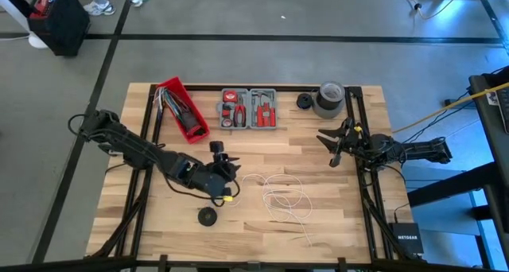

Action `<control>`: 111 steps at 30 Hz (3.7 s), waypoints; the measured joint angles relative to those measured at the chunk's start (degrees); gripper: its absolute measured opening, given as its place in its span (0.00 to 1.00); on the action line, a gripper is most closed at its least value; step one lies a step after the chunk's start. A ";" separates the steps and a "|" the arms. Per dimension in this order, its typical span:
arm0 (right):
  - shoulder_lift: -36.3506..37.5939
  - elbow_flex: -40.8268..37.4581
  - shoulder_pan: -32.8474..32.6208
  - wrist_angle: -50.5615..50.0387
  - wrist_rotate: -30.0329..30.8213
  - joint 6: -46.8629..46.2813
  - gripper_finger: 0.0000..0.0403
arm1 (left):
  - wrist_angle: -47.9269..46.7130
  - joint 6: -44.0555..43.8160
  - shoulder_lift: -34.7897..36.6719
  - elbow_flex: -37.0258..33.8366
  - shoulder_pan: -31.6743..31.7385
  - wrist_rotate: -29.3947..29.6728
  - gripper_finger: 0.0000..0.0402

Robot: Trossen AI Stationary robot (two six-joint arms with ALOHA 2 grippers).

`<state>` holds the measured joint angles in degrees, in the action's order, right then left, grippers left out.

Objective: Coil cords
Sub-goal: Coil the white wire into the spool

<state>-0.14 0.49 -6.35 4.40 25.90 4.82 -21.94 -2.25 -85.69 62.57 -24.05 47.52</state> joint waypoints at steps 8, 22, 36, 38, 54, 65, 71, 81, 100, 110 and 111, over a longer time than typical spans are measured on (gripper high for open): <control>0.00 0.00 0.00 0.05 0.01 0.00 0.27 | 4.13 0.69 -0.44 0.00 -1.81 -7.75 0.28; 0.00 0.00 0.00 0.08 0.00 0.00 0.27 | 4.20 10.37 -8.75 -0.02 -6.11 -6.13 0.28; 0.00 0.00 0.00 0.09 -0.01 0.00 0.27 | 9.68 15.21 -6.66 0.02 -3.58 0.20 0.28; 0.00 0.00 0.00 0.09 -0.01 0.00 0.27 | 6.45 10.72 -6.51 0.02 -5.00 -1.46 0.28; 0.00 0.00 0.00 0.11 0.01 0.00 0.27 | -12.80 -14.84 -14.98 0.00 -28.90 -7.16 0.28; 0.00 0.00 -0.02 0.12 0.01 0.00 0.27 | -13.78 -17.32 -18.67 0.09 -34.13 -3.51 0.28; 0.00 -0.01 -0.02 0.11 0.01 0.00 0.27 | -18.79 -20.29 -18.60 5.36 -35.08 -8.47 0.28; 0.00 -0.01 -0.01 0.13 0.03 -0.01 0.27 | -22.46 -27.30 -20.17 4.80 -37.14 -9.60 0.28; 0.00 -0.02 -0.02 0.11 -0.01 0.00 0.27 | -21.06 -19.06 -26.80 4.66 -30.75 1.48 0.21; 0.00 0.00 -0.01 0.13 0.01 -0.01 0.27 | -21.17 -23.86 -21.44 5.54 -23.75 5.04 0.01; 0.00 0.00 -0.02 0.13 -0.01 0.00 0.27 | -21.03 -22.78 -20.06 5.96 -22.94 5.14 0.01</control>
<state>-0.14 0.49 -6.37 4.54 25.89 4.82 -42.97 -25.03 -105.75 68.53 -46.99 52.66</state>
